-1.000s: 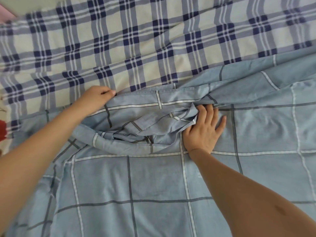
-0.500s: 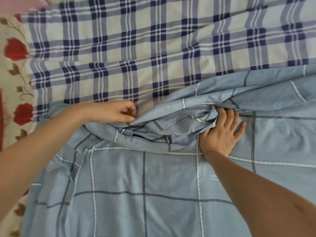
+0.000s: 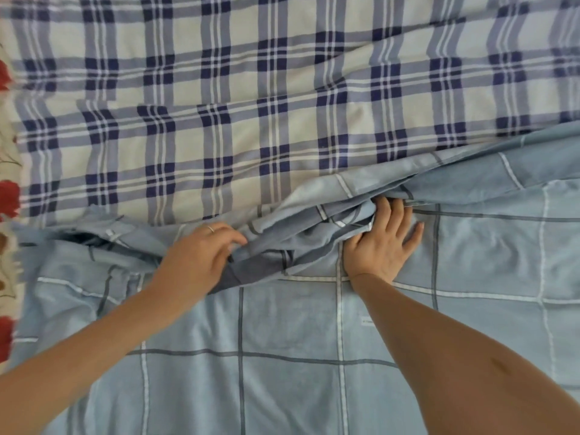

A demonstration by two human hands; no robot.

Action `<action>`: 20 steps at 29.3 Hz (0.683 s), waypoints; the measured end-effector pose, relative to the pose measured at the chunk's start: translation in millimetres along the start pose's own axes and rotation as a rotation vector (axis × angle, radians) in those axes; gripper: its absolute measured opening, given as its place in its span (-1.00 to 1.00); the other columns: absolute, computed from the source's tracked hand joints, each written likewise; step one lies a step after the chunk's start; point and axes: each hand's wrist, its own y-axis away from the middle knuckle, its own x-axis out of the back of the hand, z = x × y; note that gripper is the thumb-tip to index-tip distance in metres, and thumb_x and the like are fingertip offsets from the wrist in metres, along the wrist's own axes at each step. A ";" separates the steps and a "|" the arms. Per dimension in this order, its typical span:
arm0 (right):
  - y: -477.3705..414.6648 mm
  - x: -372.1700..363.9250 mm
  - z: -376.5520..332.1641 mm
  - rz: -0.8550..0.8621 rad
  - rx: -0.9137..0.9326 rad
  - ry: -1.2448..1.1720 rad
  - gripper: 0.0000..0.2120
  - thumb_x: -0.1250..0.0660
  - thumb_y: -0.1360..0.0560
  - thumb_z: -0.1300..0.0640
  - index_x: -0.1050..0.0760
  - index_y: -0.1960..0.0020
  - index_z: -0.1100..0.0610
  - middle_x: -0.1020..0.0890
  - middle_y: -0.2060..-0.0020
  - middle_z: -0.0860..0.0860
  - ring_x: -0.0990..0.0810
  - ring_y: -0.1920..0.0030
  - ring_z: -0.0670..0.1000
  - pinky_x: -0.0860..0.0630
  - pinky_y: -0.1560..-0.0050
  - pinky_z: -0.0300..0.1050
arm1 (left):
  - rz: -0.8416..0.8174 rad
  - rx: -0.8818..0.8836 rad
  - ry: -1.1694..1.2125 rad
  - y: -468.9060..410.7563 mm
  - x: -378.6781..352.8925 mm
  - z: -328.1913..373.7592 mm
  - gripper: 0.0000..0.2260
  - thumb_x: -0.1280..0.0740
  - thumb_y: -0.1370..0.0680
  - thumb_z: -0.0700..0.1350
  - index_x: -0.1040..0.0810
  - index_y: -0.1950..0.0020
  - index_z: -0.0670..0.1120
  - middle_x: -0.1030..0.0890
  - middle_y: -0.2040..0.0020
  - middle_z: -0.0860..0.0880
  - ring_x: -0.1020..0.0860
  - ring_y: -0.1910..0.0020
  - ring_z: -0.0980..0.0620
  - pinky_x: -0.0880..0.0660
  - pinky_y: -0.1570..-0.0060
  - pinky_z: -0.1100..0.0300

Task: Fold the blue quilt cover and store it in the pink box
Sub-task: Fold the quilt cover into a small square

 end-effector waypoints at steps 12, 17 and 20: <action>0.9 -0.6 5.6 0.027 0.000 -0.020 -0.47 -0.04 -0.41 -0.03 -0.31 -0.34 0.11 -0.37 -0.37 0.13 -0.20 -0.43 0.18 0.02 -0.44 0.25 | 0.332 0.074 -0.022 -110.3 45.4 -30.2 -0.73 -0.17 -0.46 -0.47 -0.61 0.19 -0.20 -0.58 0.10 -0.12 -0.53 0.09 -0.09 -0.44 0.04 0.12; 0.7 -1.4 4.8 0.035 0.005 -0.020 -0.48 -0.05 -0.41 -0.01 -0.30 -0.34 0.11 -0.36 -0.37 0.13 -0.21 -0.43 0.20 0.02 -0.44 0.25 | 0.377 0.279 -0.039 -107.1 15.9 -51.8 -0.92 -0.24 -0.55 -0.30 -0.50 0.04 -0.16 -0.54 0.09 -0.05 -0.53 0.09 -0.05 -0.31 0.20 0.22; 0.7 -2.2 5.8 0.043 0.008 -0.021 -0.47 -0.06 -0.40 0.01 -0.30 -0.34 0.12 -0.37 -0.36 0.14 -0.21 -0.43 0.20 0.01 -0.44 0.27 | 0.265 0.275 -0.141 -95.9 24.3 -58.6 -0.70 -0.26 -0.58 0.06 -0.40 -0.19 -0.12 -0.52 0.09 0.03 -0.50 0.15 0.01 -0.41 0.25 0.07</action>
